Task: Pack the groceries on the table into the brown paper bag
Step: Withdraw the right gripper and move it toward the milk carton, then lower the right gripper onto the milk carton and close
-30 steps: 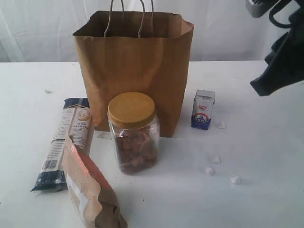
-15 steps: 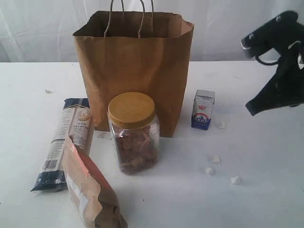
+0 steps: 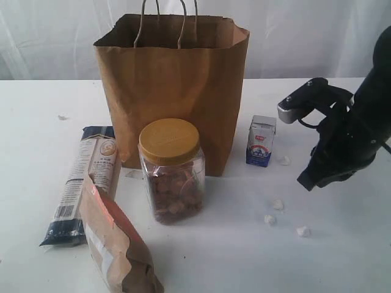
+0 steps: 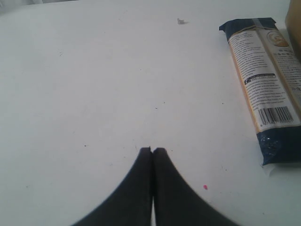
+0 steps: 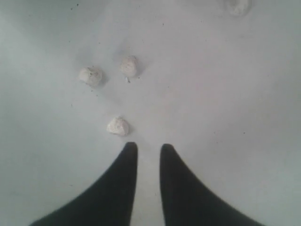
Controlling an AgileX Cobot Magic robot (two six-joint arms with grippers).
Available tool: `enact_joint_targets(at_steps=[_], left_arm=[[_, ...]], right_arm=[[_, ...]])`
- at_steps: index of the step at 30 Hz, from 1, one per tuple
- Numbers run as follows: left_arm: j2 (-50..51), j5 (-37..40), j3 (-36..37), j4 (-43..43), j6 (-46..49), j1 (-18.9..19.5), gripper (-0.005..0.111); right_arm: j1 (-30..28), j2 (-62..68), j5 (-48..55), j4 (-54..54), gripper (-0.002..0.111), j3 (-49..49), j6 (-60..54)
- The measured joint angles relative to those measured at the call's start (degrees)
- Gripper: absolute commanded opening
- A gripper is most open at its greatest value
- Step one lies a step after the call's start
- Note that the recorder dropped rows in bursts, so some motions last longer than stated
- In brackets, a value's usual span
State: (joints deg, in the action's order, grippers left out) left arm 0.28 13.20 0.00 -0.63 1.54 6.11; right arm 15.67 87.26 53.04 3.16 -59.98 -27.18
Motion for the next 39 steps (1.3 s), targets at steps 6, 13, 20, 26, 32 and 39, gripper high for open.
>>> enact_joint_targets(at_steps=[6,13,20,26,32,39], left_arm=[[0.0,0.0,0.0,0.0,0.0,0.0,0.0],[0.0,0.0,0.0,0.0,0.0,0.0,0.0],[0.0,0.0,0.0,0.0,0.0,0.0,0.0],[0.0,0.0,0.0,0.0,0.0,0.0,0.0],[0.0,0.0,0.0,0.0,0.0,0.0,0.0],[0.0,0.0,0.0,0.0,0.0,0.0,0.0]], right_arm=[[0.0,0.2,1.2,1.0,0.069,1.2,-1.9],[0.0,0.4,-0.3,0.9,0.069,0.7,2.0],[0.0,1.0,2.8,-2.8,0.069,-6.5,5.6],[0.0,7.3,10.4,-7.0,0.069,-16.9,1.9],[0.0,10.6,6.3,-6.6,0.069,-18.2,-8.1],[0.0,11.1,-2.8,-5.7,0.069,-18.2,-11.8]])
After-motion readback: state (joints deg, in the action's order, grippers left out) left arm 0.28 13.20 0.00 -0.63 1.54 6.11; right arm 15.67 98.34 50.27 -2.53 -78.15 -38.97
